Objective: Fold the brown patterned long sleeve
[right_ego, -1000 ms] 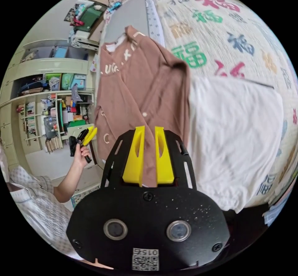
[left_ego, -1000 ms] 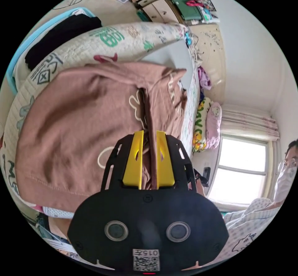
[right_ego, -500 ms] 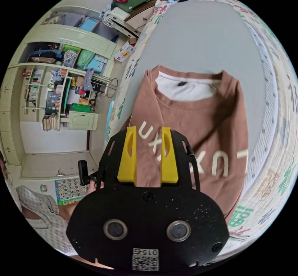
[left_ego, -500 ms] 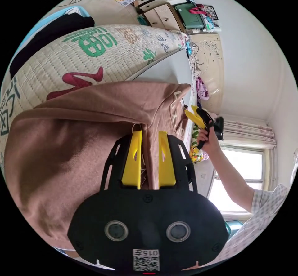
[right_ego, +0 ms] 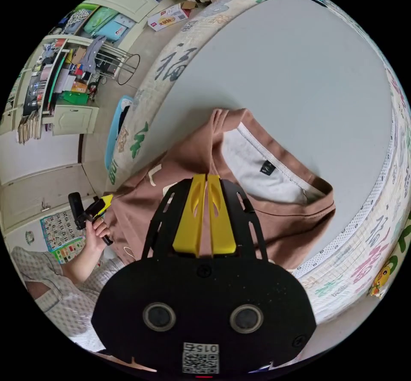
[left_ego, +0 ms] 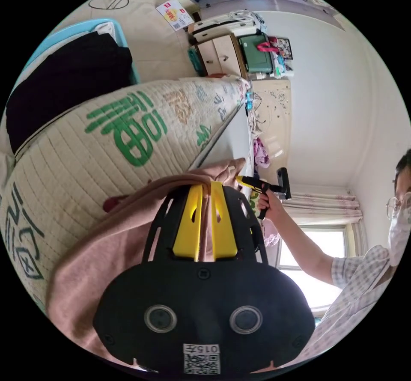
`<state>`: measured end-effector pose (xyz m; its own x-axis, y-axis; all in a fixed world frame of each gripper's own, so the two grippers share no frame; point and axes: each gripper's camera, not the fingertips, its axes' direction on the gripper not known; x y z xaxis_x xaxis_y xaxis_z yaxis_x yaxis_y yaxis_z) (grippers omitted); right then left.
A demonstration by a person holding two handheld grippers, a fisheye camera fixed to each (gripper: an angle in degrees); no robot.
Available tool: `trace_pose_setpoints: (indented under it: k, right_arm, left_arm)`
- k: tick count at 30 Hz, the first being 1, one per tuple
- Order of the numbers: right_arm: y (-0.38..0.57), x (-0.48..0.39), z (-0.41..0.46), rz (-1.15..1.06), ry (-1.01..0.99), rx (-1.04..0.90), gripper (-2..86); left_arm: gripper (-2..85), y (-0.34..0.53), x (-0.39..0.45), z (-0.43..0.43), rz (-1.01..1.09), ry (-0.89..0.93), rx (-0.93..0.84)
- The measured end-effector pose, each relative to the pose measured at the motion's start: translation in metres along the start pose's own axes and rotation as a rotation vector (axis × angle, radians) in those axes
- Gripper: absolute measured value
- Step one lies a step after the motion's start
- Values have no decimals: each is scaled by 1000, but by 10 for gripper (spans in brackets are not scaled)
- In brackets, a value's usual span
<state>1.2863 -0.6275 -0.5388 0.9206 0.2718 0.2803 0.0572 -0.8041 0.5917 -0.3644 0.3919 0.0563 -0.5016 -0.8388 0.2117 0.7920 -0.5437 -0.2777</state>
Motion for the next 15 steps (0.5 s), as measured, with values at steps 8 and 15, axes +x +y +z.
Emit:
trace_pose_setpoints:
  k: [8, 15]
  right_arm:
    - [-14, 5, 34, 24, -133, 31, 24]
    - [-37, -16, 45, 64, -74, 103, -1]
  left_arm:
    - [20, -21, -3, -11, -54, 52, -17]
    - [17, -33, 9, -14, -39, 6, 17]
